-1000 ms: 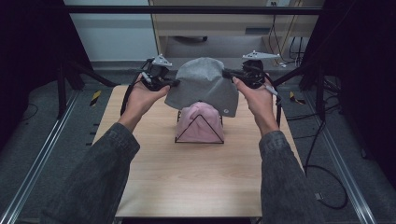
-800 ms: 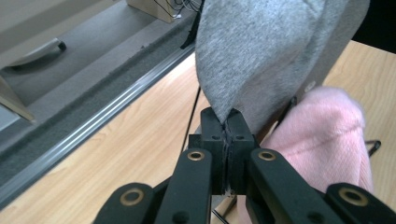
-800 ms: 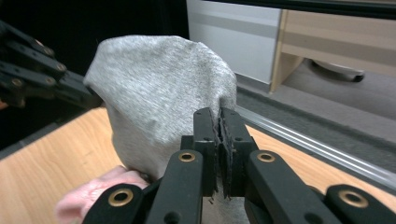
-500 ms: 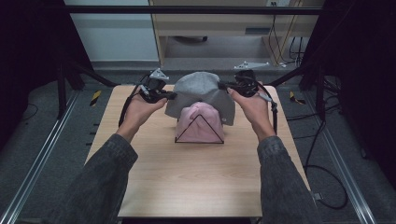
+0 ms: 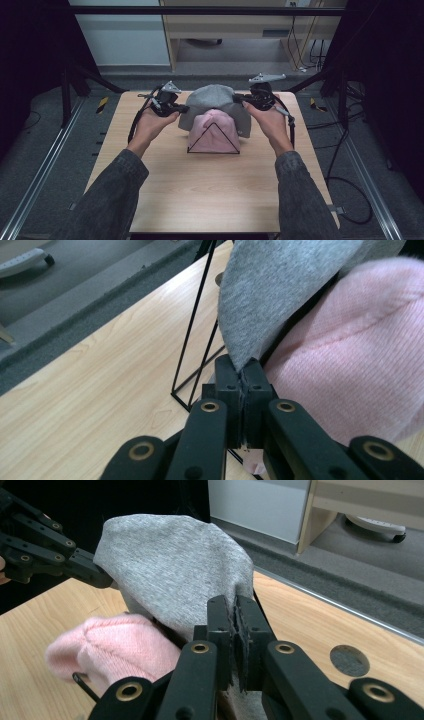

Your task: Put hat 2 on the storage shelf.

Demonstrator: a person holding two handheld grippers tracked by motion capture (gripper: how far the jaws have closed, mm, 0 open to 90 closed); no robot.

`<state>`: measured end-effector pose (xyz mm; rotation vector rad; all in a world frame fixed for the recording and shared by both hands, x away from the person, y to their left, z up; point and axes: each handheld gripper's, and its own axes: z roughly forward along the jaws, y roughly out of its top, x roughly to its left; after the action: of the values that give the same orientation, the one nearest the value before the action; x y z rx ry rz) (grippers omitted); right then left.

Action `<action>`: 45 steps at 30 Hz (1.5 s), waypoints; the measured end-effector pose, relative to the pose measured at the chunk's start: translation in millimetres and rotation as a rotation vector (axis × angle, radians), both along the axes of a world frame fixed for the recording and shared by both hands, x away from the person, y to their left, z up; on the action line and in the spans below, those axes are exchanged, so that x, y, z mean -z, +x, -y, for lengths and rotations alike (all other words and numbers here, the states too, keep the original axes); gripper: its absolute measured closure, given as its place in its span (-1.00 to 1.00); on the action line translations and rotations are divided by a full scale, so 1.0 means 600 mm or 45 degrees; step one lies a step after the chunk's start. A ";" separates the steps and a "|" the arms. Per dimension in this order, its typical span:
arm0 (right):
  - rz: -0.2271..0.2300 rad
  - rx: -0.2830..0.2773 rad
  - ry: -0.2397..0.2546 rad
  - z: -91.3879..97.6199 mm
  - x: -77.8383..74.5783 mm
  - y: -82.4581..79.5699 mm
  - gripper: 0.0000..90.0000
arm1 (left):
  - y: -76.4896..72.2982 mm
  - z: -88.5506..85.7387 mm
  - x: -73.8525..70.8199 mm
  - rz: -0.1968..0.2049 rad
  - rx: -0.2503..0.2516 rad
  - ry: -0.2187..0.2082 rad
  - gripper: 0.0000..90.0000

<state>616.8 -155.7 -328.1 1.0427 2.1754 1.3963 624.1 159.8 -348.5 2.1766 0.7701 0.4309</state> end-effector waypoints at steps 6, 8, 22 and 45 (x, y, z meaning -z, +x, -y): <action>-0.021 -0.005 -0.007 -0.001 0.016 -0.003 0.93 | -0.005 0.000 0.016 -0.017 0.002 0.018 0.97; -0.028 -0.002 -0.017 -0.003 0.023 -0.003 0.92 | -0.006 0.000 0.020 -0.019 0.007 0.021 0.97; -0.064 0.002 -0.030 -0.013 0.049 -0.010 0.92 | -0.016 -0.008 0.052 -0.055 -0.001 -0.008 0.97; -0.085 0.016 -0.051 -0.008 0.066 -0.017 0.80 | -0.022 -0.001 0.073 -0.067 -0.027 0.034 0.96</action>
<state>606.7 -150.7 -367.5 1.1016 2.2302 1.3253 610.8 160.5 -392.5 2.2139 0.8208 0.3979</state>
